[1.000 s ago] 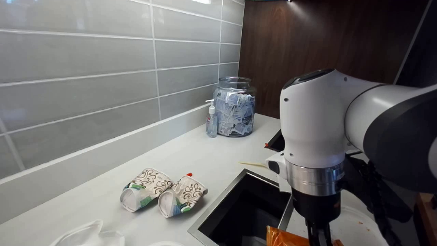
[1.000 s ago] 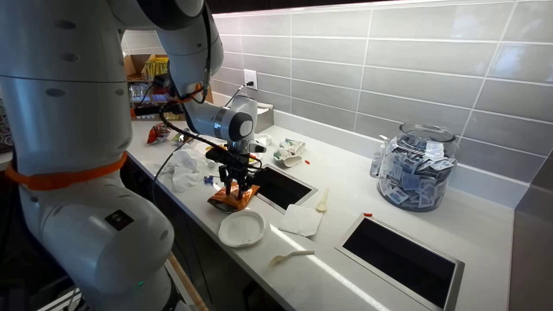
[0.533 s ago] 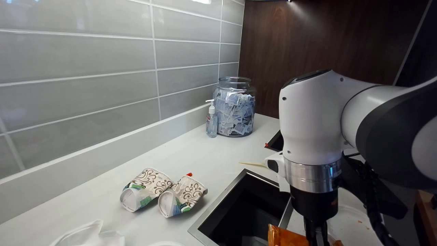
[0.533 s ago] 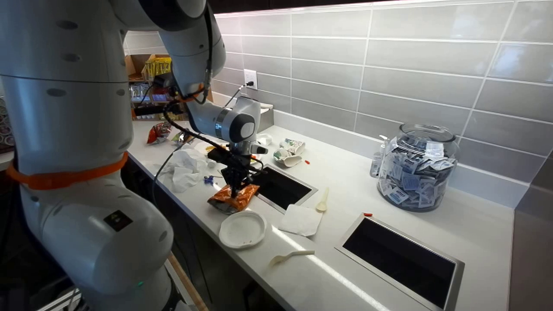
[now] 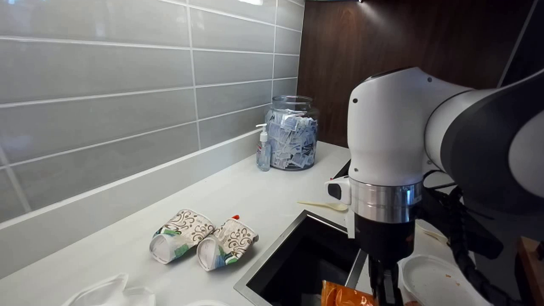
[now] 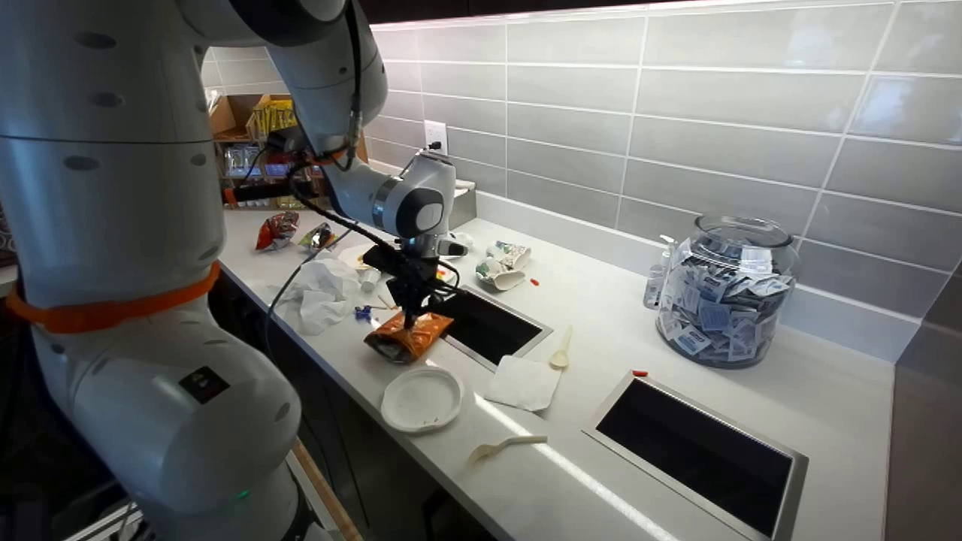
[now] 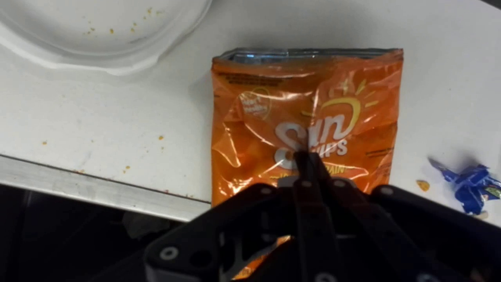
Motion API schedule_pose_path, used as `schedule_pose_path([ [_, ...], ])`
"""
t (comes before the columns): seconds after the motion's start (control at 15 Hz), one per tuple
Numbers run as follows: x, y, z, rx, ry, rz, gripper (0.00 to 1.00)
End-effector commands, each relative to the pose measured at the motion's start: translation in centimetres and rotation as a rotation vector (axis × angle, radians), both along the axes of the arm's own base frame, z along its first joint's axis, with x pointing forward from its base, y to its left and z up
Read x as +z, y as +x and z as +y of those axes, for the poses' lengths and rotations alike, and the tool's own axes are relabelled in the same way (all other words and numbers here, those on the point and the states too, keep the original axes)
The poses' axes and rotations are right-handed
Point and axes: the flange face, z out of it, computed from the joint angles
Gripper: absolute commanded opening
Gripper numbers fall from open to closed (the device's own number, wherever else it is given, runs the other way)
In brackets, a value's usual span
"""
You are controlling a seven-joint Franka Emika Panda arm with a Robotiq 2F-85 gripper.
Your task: Pour the contents from the orange packet into the left bin
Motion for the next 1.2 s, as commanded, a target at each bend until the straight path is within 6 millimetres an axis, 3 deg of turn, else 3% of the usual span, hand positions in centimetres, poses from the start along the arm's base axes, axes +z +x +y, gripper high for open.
schedule_pose_path([
  [0.0, 2.5, -0.5, -0.2, -0.006, 0.023, -0.037, 0.00],
  [0.73, 7.3, -1.0, -1.6, 0.026, 0.137, -0.126, 0.00],
  [0.93, 7.1, -1.3, -1.8, 0.032, 0.150, -0.089, 0.00],
  [1.13, 5.4, -1.9, -1.4, 0.047, 0.170, 0.007, 0.00],
])
